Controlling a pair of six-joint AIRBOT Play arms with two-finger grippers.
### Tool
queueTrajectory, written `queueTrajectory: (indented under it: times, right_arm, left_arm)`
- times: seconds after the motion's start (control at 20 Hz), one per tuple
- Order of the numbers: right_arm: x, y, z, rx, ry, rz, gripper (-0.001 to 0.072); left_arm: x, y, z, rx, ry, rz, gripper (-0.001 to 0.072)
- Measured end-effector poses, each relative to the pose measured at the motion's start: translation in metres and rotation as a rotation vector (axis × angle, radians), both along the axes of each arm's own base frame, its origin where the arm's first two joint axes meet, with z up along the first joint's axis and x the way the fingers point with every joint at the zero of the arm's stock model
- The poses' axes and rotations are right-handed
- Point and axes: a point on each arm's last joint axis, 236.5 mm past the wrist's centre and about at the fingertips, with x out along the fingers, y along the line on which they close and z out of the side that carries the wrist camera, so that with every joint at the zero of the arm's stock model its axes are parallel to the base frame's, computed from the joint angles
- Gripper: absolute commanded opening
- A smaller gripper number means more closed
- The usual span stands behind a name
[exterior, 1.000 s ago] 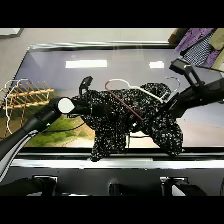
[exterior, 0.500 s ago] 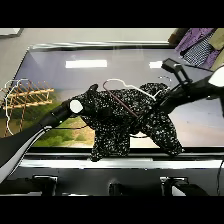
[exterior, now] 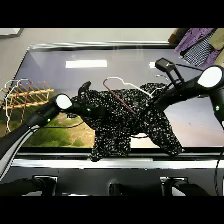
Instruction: Fold the clothes and pants, and hang the long-sleeved shirts on hangers.
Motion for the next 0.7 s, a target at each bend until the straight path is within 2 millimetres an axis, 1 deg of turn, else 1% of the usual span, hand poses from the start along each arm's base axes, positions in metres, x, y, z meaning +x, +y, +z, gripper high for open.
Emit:
queueTrajectory:
  times: [0.1,0.3,0.4,0.5,0.7]
  right_arm:
    - [-0.003,-0.001,-0.001,-0.005,0.013,-0.001,0.0039]
    - [-0.013,-0.003,-0.005,-0.021,0.056,0.014,0.0039]
    - [-0.017,-0.005,-0.007,-0.032,0.071,0.018,0.0039]
    - [-0.018,-0.007,-0.009,-0.041,0.08,0.016,0.0039]
    - [-0.02,-0.009,-0.01,-0.05,0.087,0.017,0.0039]
  left_arm:
    - [-0.015,-0.015,-0.008,-0.003,0.041,-0.007,0.0539]
    - [-0.046,-0.052,-0.029,-0.048,0.172,-0.01,0.0539]
    - [-0.058,-0.066,-0.036,-0.068,0.231,0.001,0.0539]
    - [-0.065,-0.073,-0.042,-0.075,0.279,0.014,0.0539]
    - [-0.067,-0.077,-0.051,-0.077,0.337,0.056,0.0539]
